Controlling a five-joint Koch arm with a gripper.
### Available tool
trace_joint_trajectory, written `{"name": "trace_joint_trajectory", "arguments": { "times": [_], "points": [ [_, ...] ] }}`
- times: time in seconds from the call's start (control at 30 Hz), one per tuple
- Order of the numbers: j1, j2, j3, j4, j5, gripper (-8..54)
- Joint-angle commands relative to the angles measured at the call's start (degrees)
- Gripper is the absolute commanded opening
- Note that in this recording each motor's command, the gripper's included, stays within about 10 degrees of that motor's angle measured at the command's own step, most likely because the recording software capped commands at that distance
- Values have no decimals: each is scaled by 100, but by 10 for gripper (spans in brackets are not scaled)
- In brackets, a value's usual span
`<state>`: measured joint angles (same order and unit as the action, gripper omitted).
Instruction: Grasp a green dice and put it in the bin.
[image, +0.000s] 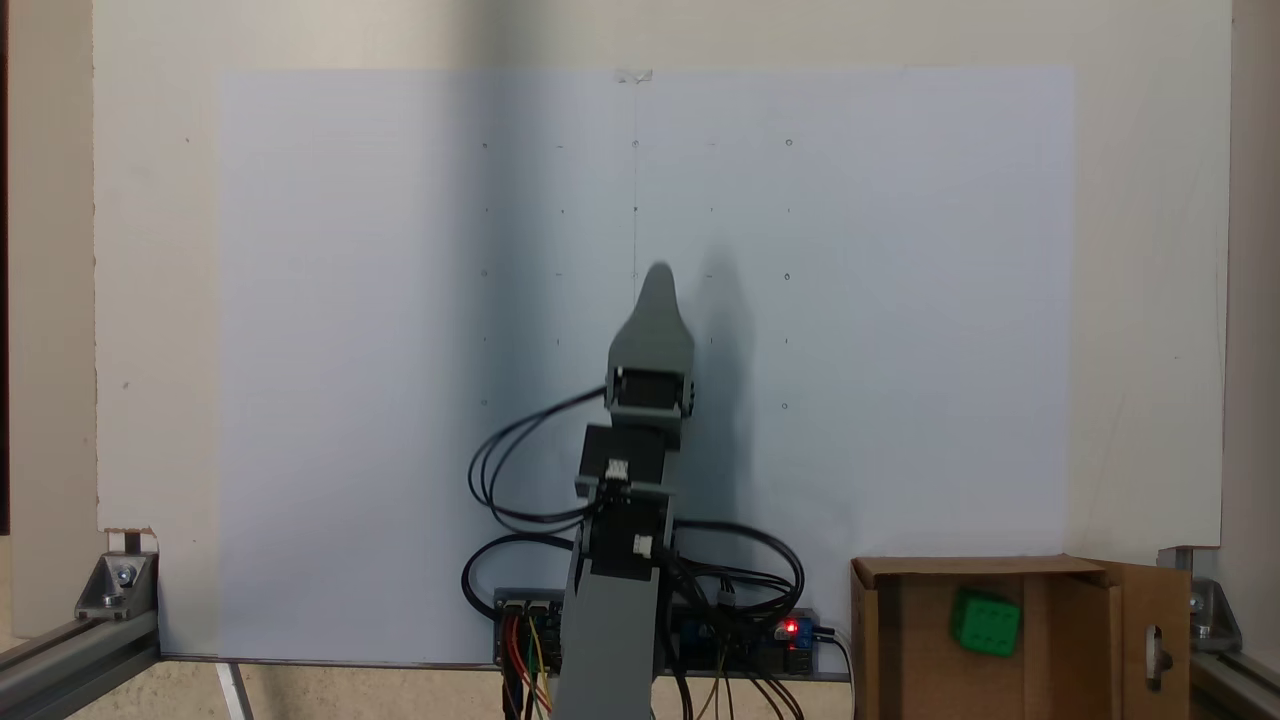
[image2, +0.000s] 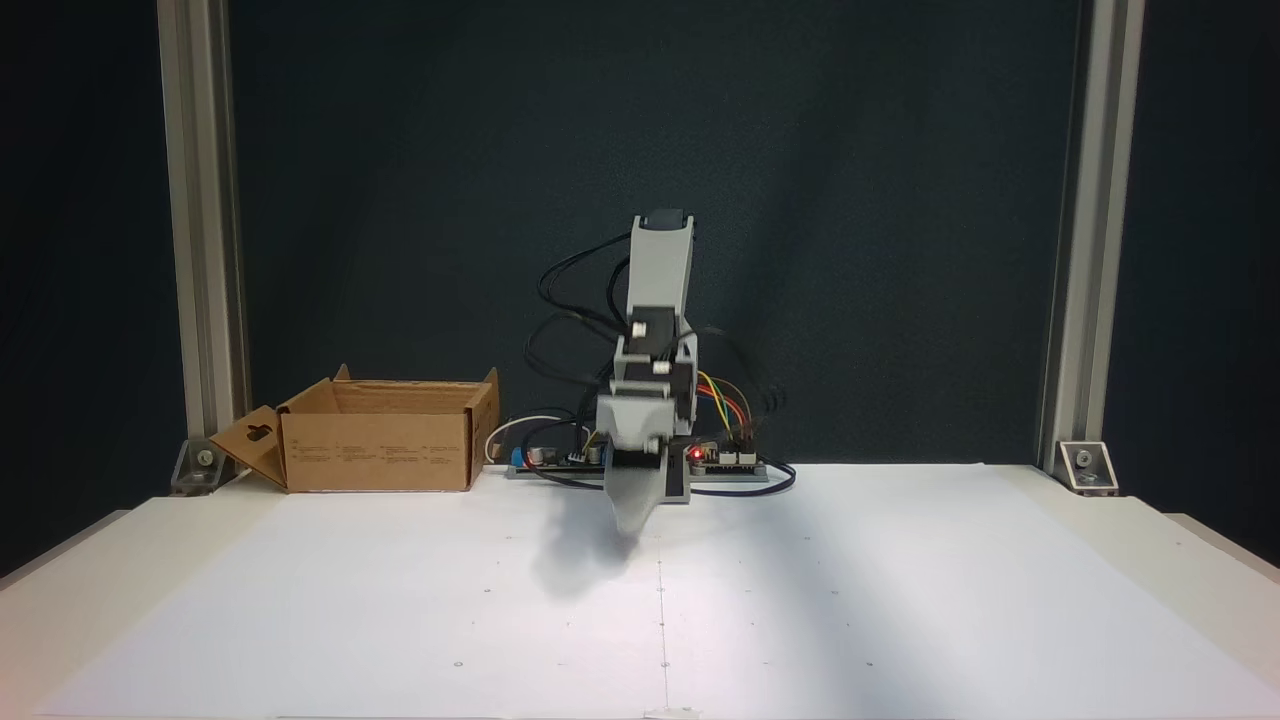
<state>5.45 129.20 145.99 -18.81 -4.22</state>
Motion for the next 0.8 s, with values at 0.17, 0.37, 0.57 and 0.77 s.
{"name": "trace_joint_trajectory", "arguments": {
  "times": [0.17,0.37,0.57,0.77],
  "points": [
    [-149,571,589,-1615,0,439],
    [-290,589,1037,-2389,-211,439],
    [-325,650,1615,-3250,-211,439],
    [-325,642,1615,-4252,-220,449]
  ]
}}
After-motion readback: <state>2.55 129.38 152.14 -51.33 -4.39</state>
